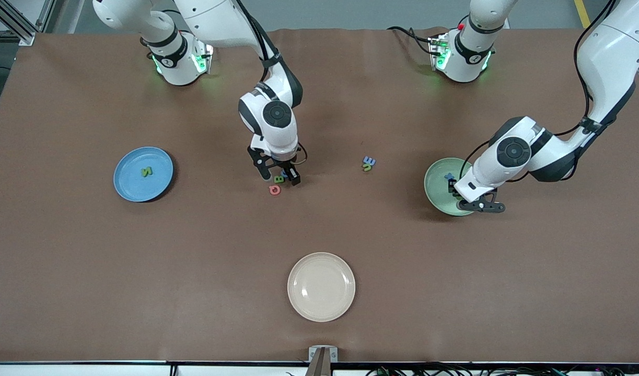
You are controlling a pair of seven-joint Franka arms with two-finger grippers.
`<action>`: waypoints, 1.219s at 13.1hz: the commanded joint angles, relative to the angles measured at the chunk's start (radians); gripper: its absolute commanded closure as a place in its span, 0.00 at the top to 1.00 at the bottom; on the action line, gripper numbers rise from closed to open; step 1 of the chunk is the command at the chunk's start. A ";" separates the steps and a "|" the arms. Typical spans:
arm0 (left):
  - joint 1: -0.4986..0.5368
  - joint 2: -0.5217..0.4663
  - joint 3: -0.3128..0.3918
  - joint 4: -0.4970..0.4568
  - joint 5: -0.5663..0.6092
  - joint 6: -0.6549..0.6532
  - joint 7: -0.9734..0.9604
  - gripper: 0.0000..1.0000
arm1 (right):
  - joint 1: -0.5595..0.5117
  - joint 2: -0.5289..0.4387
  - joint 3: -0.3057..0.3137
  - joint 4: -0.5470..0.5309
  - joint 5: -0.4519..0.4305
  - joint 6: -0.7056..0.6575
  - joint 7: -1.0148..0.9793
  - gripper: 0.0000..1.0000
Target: Sort uppercase to blue plate, lowercase to green plate
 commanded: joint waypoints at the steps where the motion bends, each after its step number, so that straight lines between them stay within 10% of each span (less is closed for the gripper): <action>1: 0.004 -0.019 -0.035 -0.008 0.019 0.011 -0.025 1.00 | -0.003 0.020 -0.011 -0.011 -0.001 0.010 -0.023 0.63; 9: -0.158 -0.019 -0.187 0.073 -0.088 -0.086 -0.467 1.00 | -0.026 0.013 -0.017 -0.009 -0.002 0.005 -0.046 0.63; 16: -0.573 -0.008 0.009 0.220 -0.174 -0.092 -0.865 1.00 | -0.011 0.008 -0.012 -0.009 -0.001 0.010 -0.026 0.62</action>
